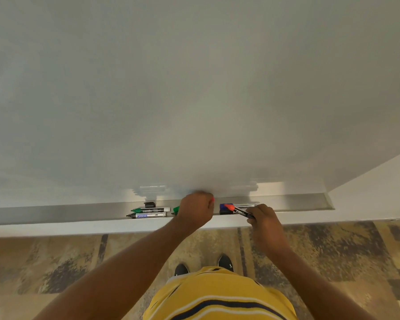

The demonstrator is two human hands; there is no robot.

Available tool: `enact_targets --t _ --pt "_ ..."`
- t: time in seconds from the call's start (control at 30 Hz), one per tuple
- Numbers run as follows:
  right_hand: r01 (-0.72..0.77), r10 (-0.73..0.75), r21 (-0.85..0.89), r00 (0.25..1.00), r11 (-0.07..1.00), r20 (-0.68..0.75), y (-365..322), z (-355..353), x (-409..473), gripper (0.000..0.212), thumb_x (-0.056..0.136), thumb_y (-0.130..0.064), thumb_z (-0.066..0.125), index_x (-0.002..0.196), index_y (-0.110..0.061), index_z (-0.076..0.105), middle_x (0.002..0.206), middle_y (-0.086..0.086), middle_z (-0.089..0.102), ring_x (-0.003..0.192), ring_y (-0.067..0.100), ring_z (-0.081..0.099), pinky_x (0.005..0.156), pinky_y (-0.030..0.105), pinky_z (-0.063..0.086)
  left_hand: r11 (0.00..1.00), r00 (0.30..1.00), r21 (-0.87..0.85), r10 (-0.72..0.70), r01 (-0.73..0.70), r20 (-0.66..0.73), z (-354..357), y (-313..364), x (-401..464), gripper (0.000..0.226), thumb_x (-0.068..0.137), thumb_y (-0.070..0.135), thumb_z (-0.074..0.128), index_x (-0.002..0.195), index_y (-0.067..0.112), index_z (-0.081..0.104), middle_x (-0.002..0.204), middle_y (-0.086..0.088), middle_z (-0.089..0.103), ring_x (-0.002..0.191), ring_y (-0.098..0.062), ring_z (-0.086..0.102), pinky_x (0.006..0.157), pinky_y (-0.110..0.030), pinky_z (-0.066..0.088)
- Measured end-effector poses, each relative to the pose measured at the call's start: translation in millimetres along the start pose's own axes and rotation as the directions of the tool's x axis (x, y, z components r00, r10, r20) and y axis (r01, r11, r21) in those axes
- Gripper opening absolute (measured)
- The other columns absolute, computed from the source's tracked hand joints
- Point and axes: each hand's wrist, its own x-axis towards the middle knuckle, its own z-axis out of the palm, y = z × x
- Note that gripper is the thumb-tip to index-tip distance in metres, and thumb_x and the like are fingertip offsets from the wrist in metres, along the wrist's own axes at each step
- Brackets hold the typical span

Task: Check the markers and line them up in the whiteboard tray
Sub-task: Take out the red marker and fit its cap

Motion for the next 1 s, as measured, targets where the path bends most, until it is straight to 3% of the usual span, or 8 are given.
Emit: enact_targets --t 0.1,0.23,0.37,0.47,0.53,0.63,0.8,1.0 --pt "0.002 0.000 0.084 1.000 0.996 -0.027 -6.2 -3.4 1.7 0.023 0.084 0.002 0.063 0.104 -0.009 0.064 0.096 0.008 0.063 0.085 0.022 0.053 0.067 0.027 0.040 0.923 0.979 -0.375 -0.149 0.087 -0.139 -9.7 5.7 -22.4 0.015 0.092 0.026 0.058 0.091 0.019 0.071 0.082 0.005 0.057 0.069 -0.011 0.057 0.065 -0.016 0.046" --pt "0.003 0.008 0.173 0.998 0.985 -0.063 -20.3 -10.1 1.4 0.022 0.089 -0.010 0.060 0.109 -0.019 0.062 0.092 -0.001 0.066 0.074 0.012 0.055 0.062 0.019 0.041 0.550 0.904 -0.797 -0.428 0.250 -0.012 -26.6 1.8 -50.8 0.011 0.090 0.022 0.063 0.093 0.023 0.073 0.083 0.008 0.073 0.076 -0.010 0.065 0.067 -0.016 0.051" --pt "0.095 -0.073 0.238 0.992 0.967 -0.099 -41.1 -20.7 1.5 0.026 0.090 -0.013 0.059 0.113 -0.024 0.061 0.096 -0.006 0.064 0.083 0.011 0.056 0.070 0.020 0.044 0.144 0.869 -0.961 -0.475 0.234 0.141 -47.4 -3.0 -66.9 0.019 0.092 0.012 0.059 0.101 0.021 0.073 0.080 -0.002 0.073 0.072 -0.015 0.062 0.064 -0.028 0.050" --pt "0.177 -0.148 0.266 0.981 0.948 -0.124 -56.4 -29.0 3.2 0.029 0.090 -0.012 0.060 0.116 -0.022 0.063 0.094 -0.006 0.063 0.085 0.010 0.055 0.073 0.017 0.044 -0.052 0.867 -0.982 -0.463 0.181 0.185 -60.9 -4.8 -74.3 0.017 0.092 0.010 0.061 0.094 0.018 0.076 0.088 -0.012 0.075 0.079 -0.020 0.066 0.070 -0.032 0.051" --pt "0.215 -0.178 0.288 0.973 0.933 -0.149 -65.3 -33.6 4.5 0.032 0.089 -0.009 0.060 0.118 -0.021 0.064 0.092 -0.005 0.062 0.084 0.007 0.054 0.073 0.011 0.041 -0.077 0.875 -0.986 -0.455 0.148 0.166 -67.7 -6.2 -79.1 0.016 0.092 0.011 0.062 0.093 0.017 0.076 0.091 -0.013 0.076 0.081 -0.020 0.069 0.073 -0.031 0.053" --pt "0.256 -0.213 0.282 0.962 0.925 -0.173 -75.1 -39.2 7.5 0.033 0.088 -0.005 0.061 0.118 -0.017 0.064 0.093 -0.004 0.062 0.083 0.004 0.053 0.075 0.005 0.038 -0.019 0.885 -0.995 -0.455 0.099 0.097 -74.4 -8.7 -85.0 0.014 0.092 0.012 0.062 0.099 0.013 0.074 0.092 -0.012 0.076 0.081 -0.020 0.070 0.075 -0.033 0.054" --pt "0.292 -0.263 0.236 0.953 0.927 -0.149 -85.0 -41.4 13.4 0.040 0.085 0.004 0.062 0.120 -0.016 0.064 0.097 -0.001 0.062 0.084 0.009 0.055 0.077 0.003 0.038 0.095 0.886 -0.992 -0.463 0.086 0.032 -79.4 -14.3 -87.8 0.015 0.093 0.011 0.061 0.101 0.012 0.073 0.091 -0.013 0.076 0.083 -0.024 0.069 0.077 -0.038 0.053" --pt "0.303 -0.282 0.195 0.951 0.933 -0.127 -88.8 -37.1 17.5 0.044 0.084 0.009 0.061 0.119 -0.017 0.063 0.098 0.000 0.061 0.087 0.009 0.053 0.079 0.003 0.037 0.139 0.895 -0.986 -0.445 0.091 0.020 -84.2 -16.0 -87.9 0.014 0.092 0.010 0.062 0.102 0.013 0.072 0.085 -0.010 0.076 0.081 -0.022 0.071 0.075 -0.036 0.054"
